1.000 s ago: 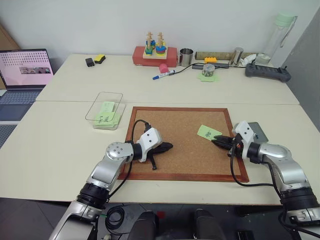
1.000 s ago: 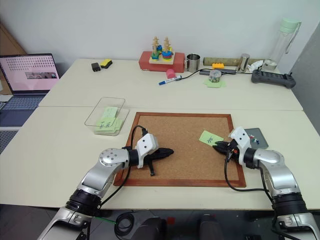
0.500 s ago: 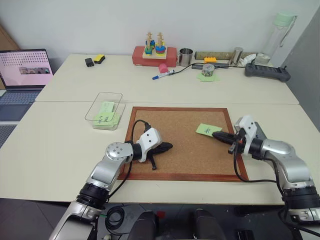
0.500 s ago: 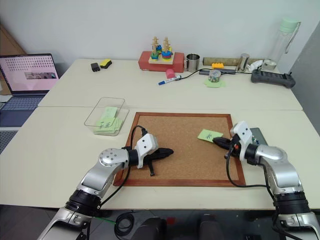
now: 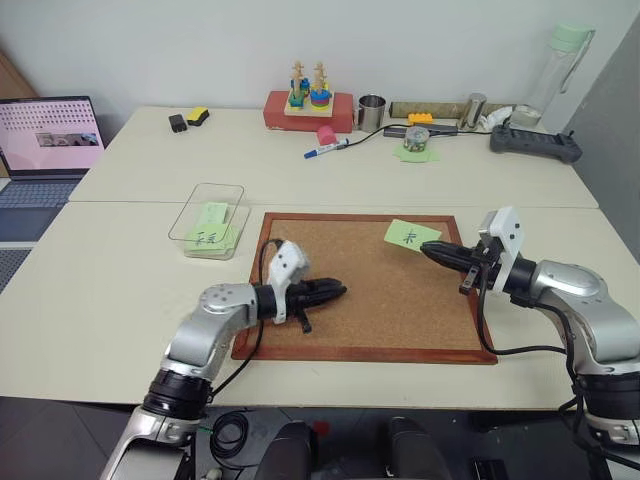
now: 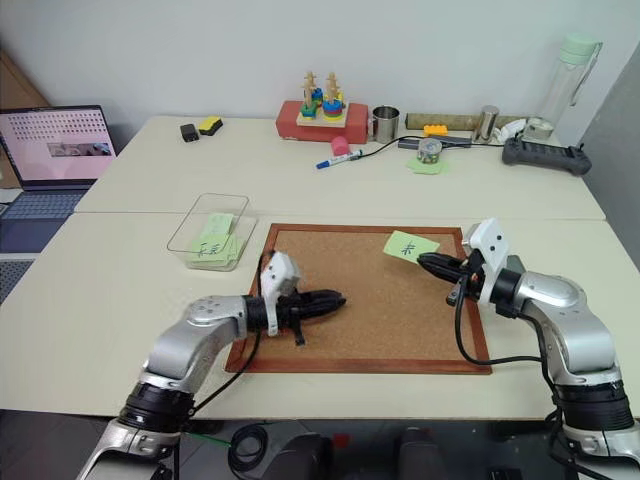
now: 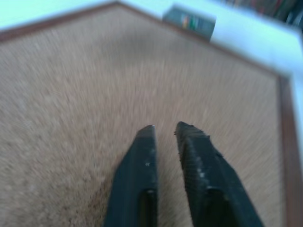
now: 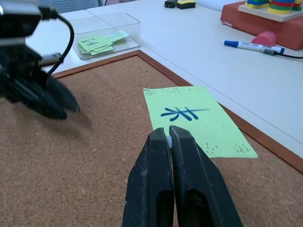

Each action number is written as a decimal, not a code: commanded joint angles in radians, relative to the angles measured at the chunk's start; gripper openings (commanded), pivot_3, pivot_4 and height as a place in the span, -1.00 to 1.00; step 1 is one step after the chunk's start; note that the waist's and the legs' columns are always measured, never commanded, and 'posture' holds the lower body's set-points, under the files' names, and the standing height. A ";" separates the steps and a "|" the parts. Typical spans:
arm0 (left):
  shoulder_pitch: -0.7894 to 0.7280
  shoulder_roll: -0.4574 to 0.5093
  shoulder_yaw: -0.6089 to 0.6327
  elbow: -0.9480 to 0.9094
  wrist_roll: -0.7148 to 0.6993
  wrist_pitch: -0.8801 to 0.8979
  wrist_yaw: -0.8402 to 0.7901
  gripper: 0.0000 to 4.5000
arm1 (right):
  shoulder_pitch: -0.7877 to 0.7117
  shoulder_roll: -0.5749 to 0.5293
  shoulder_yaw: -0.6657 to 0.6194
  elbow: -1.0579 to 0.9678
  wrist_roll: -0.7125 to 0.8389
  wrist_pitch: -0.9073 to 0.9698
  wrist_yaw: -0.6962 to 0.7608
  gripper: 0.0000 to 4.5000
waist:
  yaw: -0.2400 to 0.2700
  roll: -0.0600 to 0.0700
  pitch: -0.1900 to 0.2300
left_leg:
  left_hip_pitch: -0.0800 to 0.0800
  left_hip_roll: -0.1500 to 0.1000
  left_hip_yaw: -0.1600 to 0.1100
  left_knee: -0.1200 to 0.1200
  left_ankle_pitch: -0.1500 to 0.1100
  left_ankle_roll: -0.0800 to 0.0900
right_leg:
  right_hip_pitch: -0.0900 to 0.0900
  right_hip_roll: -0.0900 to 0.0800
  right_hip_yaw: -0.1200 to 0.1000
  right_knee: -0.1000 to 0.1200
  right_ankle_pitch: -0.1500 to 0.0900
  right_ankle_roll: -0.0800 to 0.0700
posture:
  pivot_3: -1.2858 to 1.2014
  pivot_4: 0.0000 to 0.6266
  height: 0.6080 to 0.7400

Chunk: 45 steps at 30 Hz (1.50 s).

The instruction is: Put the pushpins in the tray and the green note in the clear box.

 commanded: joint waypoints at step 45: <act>-0.107 -0.307 0.101 0.060 -0.379 0.295 0.299 -1.00 | -0.018 -0.067 0.147 -0.150 -0.192 -0.260 0.059 -1.00 | 0.005 -0.001 0.001 | 0.000 -0.001 0.001 0.001 0.000 -0.001 | 0.000 0.000 0.001 -0.001 0.000 0.000 | 0.03 -0.52 1.00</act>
